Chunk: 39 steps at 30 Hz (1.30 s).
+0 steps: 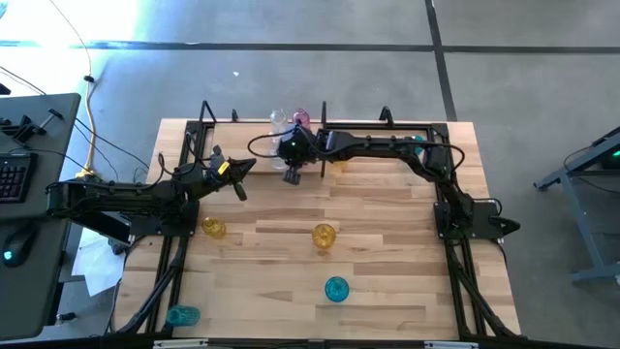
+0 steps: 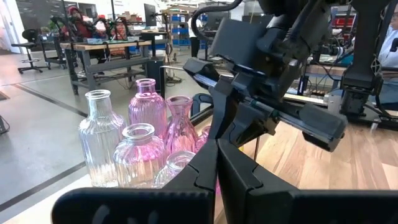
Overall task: Sort vases onto shelf
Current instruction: Put the transparent vase on the shelf, then put the top yellow vase on the shelf
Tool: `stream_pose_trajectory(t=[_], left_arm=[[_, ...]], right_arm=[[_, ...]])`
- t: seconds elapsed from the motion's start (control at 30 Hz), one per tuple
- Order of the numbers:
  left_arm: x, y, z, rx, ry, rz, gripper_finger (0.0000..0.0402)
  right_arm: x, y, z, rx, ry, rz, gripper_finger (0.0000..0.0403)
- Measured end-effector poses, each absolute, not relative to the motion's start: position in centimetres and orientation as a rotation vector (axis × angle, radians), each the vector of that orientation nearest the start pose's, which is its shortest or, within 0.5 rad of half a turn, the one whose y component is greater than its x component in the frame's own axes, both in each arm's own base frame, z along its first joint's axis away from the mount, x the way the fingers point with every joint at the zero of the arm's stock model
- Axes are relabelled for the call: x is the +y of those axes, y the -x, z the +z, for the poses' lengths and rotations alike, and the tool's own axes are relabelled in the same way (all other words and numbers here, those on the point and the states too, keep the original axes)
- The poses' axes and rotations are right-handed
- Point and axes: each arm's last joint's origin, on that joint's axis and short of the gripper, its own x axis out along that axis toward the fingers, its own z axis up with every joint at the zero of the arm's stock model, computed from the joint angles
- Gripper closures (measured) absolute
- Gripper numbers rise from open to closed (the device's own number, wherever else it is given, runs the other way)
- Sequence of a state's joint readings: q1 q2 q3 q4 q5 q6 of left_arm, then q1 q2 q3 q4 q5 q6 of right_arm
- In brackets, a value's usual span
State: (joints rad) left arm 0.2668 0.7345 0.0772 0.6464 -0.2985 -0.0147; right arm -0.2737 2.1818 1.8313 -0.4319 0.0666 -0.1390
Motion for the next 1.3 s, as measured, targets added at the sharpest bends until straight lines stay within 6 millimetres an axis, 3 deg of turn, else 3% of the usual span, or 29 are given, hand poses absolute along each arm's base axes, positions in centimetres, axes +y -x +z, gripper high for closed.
stream_pose_trajectory(t=[0.47,0.7,0.83,1.07,1.3], left_arm=[[4.8,-14.3,17.7,0.007,0.014,0.565,0.0399],[4.8,-14.3,17.7,0.007,0.014,0.564,0.0399],[4.8,-14.3,17.7,0.007,0.014,0.557,0.0399],[4.6,-14.4,17.7,0.011,-0.003,0.476,0.0399],[4.0,-14.6,17.7,0.014,-0.021,0.272,0.0399]], right_arm=[[-12.9,-47.3,22.9,0.793,0.111,-0.238,0.0401],[-9.2,-45.8,26.2,0.841,0.182,-0.198,0.0403],[-6.4,-45.2,27.3,0.765,0.208,-0.172,0.0403],[-3.2,-42.6,23.5,0.561,0.066,-0.055,0.0403],[-1.4,-36.6,22.1,0.466,0.014,-0.128,0.0403]])
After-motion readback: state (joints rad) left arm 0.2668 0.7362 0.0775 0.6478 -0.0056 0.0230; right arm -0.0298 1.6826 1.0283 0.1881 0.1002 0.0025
